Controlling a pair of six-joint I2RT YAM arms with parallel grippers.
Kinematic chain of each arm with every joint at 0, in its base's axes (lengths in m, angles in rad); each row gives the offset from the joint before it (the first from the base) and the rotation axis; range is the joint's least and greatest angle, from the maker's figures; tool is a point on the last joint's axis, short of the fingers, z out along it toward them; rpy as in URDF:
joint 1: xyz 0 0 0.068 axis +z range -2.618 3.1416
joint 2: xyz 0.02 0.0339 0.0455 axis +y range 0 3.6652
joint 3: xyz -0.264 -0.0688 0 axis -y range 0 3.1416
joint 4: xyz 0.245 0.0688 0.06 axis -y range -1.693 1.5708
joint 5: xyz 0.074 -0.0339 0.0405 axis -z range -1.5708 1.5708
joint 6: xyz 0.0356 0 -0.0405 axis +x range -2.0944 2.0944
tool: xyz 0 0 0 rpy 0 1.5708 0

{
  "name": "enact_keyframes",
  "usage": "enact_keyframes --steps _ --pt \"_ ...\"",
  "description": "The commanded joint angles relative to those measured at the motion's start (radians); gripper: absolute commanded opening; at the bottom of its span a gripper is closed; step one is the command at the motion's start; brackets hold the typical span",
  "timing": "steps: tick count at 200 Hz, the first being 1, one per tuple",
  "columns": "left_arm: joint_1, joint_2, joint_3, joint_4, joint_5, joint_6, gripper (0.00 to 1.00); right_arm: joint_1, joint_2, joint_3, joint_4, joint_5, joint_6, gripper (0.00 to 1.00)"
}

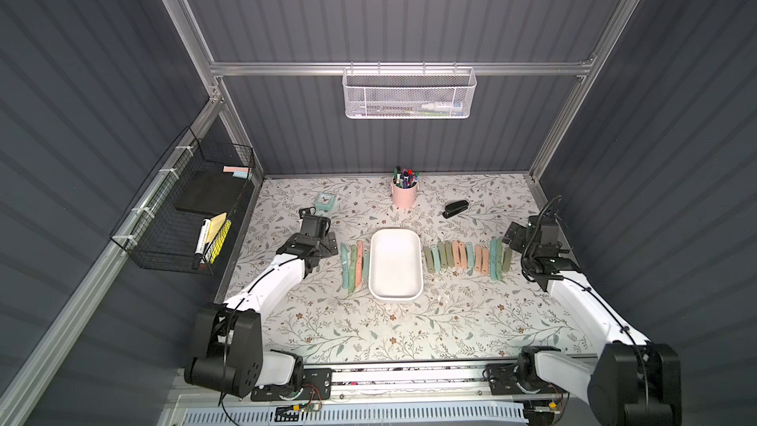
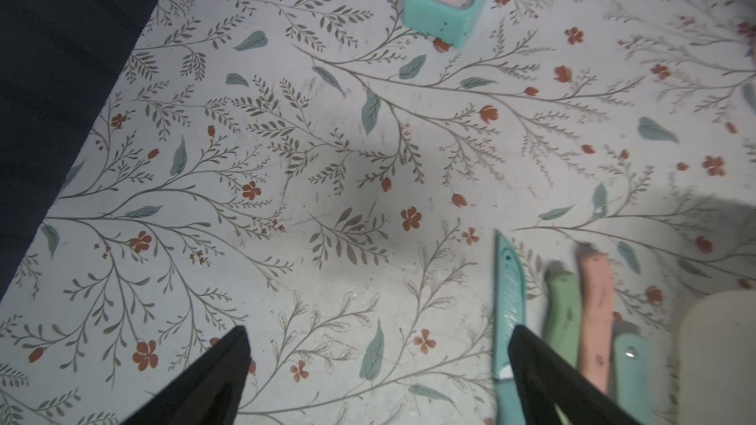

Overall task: Take the fruit knife out of the storage box
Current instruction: Reset both arms

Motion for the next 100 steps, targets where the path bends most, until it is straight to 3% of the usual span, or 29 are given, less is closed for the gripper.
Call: enact_keyframes --steps 1,41,100 --pt "0.004 0.019 -0.056 0.148 -0.123 0.089 0.99 -0.005 0.082 0.011 0.146 -0.026 -0.037 0.99" --pt "0.027 0.040 -0.157 0.336 -0.128 0.181 1.00 -0.009 0.194 -0.035 0.315 -0.162 -0.139 0.99" --pt "0.125 0.136 -0.268 0.548 -0.019 0.188 0.99 -0.016 0.275 -0.080 0.488 -0.179 -0.198 0.99"
